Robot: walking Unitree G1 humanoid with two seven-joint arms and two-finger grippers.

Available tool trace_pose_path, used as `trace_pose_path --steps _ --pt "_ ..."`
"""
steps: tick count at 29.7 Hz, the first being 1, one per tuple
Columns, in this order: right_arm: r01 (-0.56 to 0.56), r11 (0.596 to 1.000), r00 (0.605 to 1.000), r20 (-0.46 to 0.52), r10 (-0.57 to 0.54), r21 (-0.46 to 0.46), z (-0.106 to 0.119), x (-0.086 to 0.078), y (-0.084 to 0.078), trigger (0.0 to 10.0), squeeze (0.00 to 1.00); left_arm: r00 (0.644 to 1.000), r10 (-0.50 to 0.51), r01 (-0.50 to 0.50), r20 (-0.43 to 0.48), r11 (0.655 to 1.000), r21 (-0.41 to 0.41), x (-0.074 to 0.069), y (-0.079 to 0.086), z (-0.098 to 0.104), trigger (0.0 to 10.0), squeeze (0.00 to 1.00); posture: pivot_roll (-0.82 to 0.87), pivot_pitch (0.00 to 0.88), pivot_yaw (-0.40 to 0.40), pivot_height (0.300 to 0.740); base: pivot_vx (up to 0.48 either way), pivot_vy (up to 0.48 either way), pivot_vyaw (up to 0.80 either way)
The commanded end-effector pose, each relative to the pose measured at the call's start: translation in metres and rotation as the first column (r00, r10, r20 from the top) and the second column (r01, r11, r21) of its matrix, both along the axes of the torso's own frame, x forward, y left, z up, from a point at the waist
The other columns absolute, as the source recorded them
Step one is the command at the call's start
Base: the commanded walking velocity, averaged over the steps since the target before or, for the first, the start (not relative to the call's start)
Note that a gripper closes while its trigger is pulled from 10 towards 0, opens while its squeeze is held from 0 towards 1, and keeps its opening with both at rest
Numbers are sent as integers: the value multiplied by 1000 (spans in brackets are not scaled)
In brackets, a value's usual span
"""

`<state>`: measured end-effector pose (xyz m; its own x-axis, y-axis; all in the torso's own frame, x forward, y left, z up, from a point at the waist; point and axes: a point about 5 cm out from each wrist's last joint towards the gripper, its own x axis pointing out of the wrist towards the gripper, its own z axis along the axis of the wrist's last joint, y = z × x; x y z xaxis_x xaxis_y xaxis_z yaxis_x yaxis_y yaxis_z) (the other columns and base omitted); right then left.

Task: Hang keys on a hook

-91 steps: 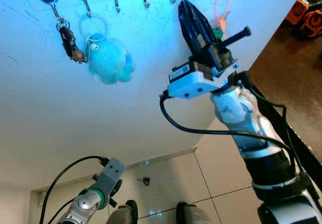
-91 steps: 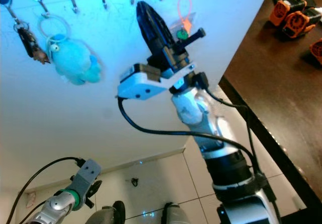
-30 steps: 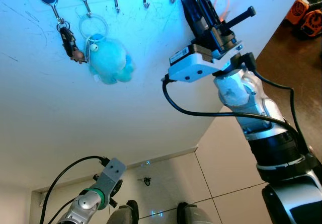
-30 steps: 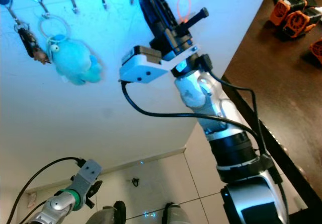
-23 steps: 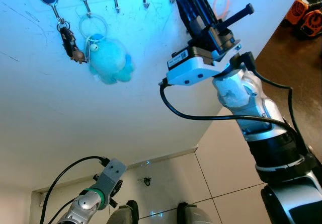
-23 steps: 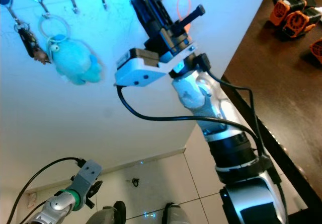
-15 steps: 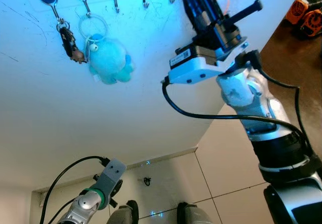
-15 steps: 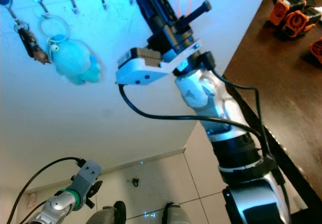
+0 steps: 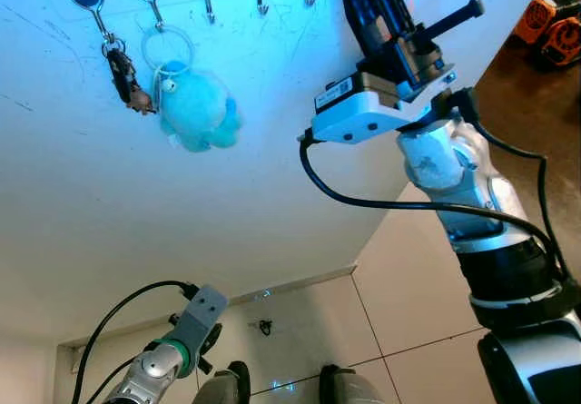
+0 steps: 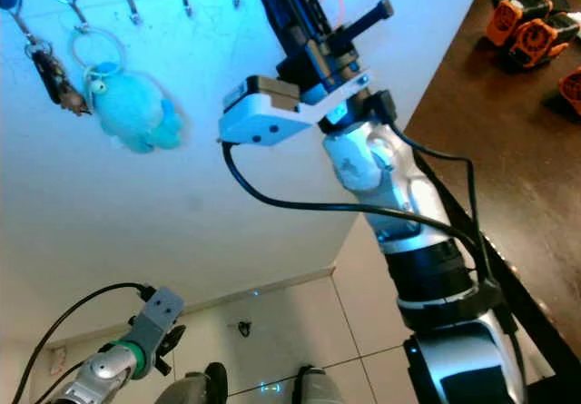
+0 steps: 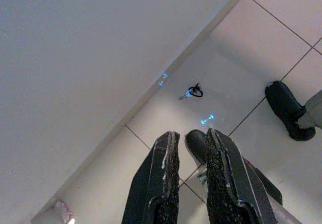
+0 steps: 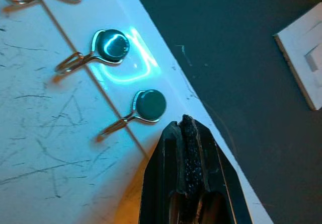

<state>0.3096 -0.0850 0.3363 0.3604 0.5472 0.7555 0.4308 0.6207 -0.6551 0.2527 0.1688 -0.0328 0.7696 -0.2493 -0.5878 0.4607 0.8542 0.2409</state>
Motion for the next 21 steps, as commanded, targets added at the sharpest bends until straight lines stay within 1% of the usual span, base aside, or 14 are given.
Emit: trace_pose_path --steps 1,6,11,18,21 --pt "-22 1000 1000 -12 21 -9 -2 0 6 10000 0 999 3 -3 -34 1000 5 -10 2 -8 10000 0 -133 168 118 740 0 0 0" --pt "-14 1000 998 -59 12 -28 -7 7 7 10000 0 999 6 -6 -36 1000 5 -12 4 -9 10000 0 -135 170 119 740 0 0 0" --pt "4 999 998 -66 -6 -36 -7 9 7 10000 0 999 5 -5 -36 1000 4 -12 2 -8 10000 0 -134 171 118 740 0 0 0" --pt "6 999 998 -57 -8 -40 -8 7 6 10000 0 999 6 -6 -38 1000 5 -11 3 -8 10000 0 -140 170 120 740 0 0 0" --pt "15 1000 995 -97 -17 -27 -13 10 3 10000 0 999 4 -4 -39 1000 7 -11 3 -8 10000 0 -141 169 120 740 0 0 0"
